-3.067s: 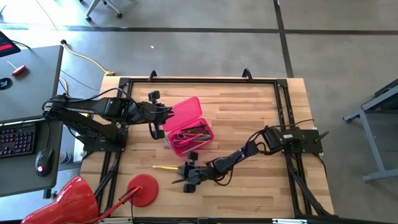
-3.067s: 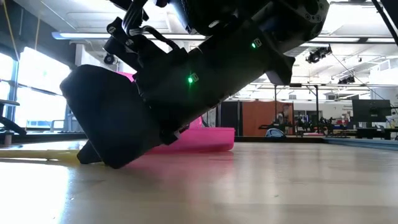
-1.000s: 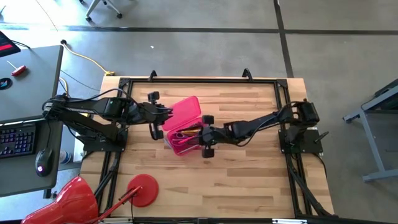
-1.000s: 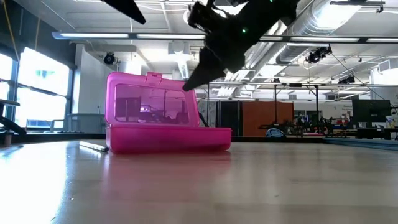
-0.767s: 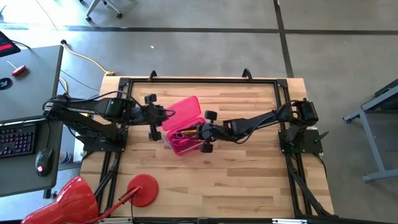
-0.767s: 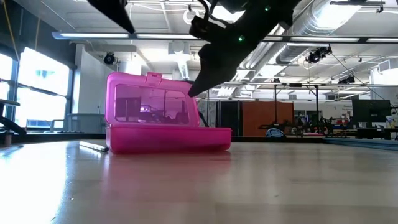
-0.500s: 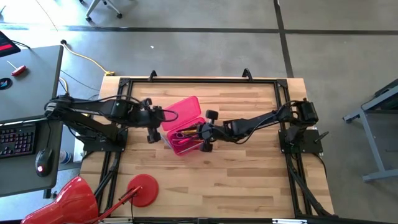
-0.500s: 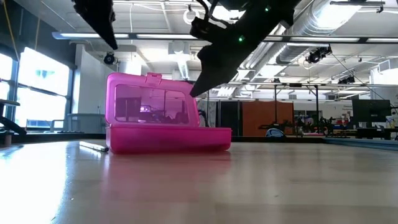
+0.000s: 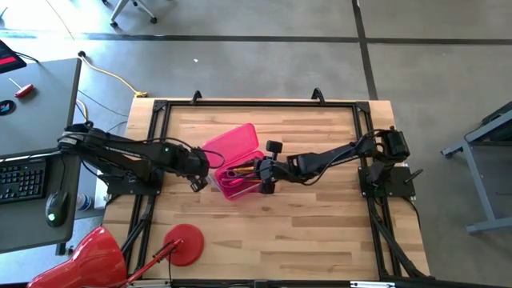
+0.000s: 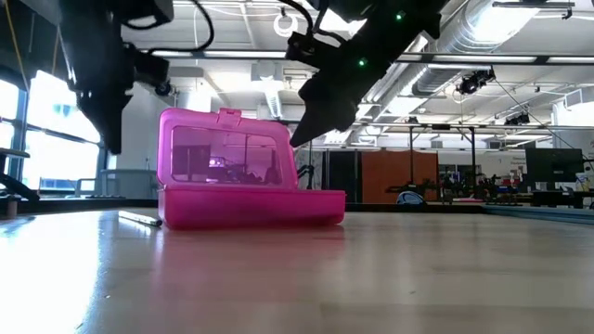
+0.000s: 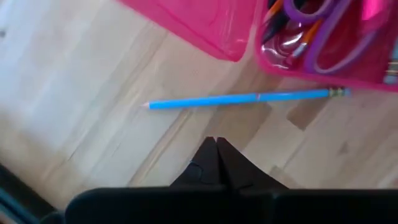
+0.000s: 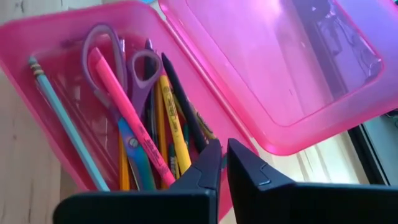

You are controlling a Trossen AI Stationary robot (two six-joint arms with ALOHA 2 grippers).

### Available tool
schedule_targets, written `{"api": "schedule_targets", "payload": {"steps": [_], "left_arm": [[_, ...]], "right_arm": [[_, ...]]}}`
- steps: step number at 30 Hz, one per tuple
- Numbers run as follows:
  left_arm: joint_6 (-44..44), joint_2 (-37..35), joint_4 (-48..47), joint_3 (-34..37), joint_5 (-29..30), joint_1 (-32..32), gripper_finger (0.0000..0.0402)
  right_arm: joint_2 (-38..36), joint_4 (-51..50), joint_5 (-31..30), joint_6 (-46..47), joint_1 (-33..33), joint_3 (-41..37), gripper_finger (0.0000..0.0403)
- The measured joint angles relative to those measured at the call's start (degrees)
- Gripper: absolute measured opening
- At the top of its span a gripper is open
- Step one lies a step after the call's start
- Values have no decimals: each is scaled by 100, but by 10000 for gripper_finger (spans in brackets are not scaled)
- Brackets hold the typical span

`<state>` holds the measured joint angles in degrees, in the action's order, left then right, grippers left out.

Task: Pick & place school supplies into a supply box
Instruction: Put the blue pencil into the pink supply box

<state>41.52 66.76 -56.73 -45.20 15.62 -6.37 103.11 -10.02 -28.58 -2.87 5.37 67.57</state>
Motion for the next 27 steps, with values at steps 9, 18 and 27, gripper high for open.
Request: {"api": "schedule_targets", "payload": {"steps": [9,18,27], "left_arm": [[83,22,912,584,322,63,20],[-446,422,1615,643,47,904,11],[-1461,806,3378,641,-811,1615,10]], "right_arm": [[0,-223,-7,296,4,0,1],[0,-443,-31,437,30,0,2],[0,-746,-146,867,239,0,1]]}}
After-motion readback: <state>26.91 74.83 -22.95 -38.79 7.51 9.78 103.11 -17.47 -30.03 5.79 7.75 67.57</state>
